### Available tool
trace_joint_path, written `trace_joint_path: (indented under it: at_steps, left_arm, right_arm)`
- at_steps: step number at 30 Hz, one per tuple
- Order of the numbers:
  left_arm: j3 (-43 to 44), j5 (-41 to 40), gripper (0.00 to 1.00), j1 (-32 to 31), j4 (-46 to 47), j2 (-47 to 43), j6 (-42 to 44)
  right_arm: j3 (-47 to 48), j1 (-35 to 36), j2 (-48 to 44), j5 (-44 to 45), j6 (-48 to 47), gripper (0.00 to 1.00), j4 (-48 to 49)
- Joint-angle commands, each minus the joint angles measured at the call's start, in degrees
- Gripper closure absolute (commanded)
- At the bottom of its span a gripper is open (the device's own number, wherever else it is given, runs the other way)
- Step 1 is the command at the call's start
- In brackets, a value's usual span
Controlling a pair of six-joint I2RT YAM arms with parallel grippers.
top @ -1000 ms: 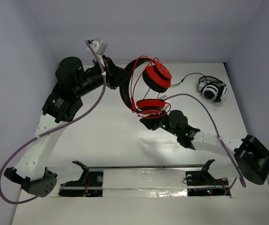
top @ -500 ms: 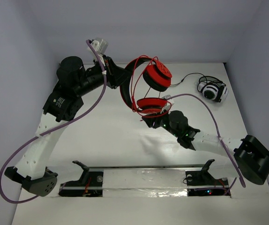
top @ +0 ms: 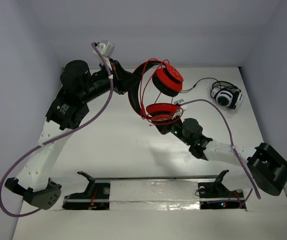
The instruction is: Wrap the headphones
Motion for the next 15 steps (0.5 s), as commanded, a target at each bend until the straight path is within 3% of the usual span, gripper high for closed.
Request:
trace_joint_path:
  at_steps: [1,5,15]
  left_arm:
    - [1.9,-1.2,1.0,0.3,4.3,-1.0,-2.6]
    - [1.9,-6.9,1.0,0.3,5.4,-0.8,-3.9]
    - [-2.9,-34.1,1.0,0.3,10.8,1.8,-3.3]
  right_arm:
    - [0.5,-0.2,0.2,-2.3,0.0,0.89,6.6]
    - [0.2,-0.2,-0.1,-3.6,2.0,1.0,3.8]
    - [-0.6,9.5,-6.4,-4.8,8.0,1.0,-12.3]
